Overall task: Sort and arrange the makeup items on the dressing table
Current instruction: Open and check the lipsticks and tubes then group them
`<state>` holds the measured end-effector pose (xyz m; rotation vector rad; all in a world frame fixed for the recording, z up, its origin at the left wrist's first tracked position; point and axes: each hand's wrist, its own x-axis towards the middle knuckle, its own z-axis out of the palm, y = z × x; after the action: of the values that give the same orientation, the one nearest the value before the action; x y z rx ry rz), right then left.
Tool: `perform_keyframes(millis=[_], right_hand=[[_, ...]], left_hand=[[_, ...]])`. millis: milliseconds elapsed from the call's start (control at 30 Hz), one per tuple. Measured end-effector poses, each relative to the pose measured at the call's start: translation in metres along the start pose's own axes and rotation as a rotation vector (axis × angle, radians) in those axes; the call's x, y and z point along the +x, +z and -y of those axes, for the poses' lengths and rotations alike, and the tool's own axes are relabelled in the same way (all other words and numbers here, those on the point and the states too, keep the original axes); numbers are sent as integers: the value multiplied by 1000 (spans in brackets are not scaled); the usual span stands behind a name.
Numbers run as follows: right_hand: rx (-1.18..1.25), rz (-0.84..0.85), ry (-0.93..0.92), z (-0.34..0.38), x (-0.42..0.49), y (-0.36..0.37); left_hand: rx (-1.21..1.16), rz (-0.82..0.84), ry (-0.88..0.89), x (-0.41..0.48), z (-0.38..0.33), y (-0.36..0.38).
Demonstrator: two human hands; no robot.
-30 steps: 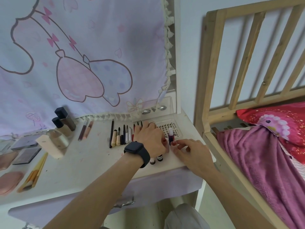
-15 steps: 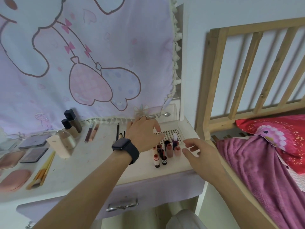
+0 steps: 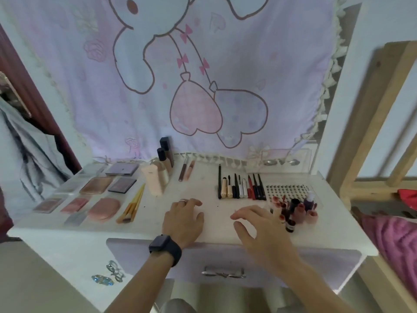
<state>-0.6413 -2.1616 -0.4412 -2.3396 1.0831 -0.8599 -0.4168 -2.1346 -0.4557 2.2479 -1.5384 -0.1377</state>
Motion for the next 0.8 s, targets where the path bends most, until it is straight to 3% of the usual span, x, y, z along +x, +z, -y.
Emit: perform_keyframes(millis=[133, 367, 800], right_hand=[[-177, 95, -6, -4, 18, 44], [-385, 121, 52, -18, 41, 73], [-389, 97, 60, -18, 39, 77]], left_hand=[[108, 22, 49, 2, 19, 3], [72, 34, 121, 42, 27, 5], [477, -37, 64, 130, 18, 16]])
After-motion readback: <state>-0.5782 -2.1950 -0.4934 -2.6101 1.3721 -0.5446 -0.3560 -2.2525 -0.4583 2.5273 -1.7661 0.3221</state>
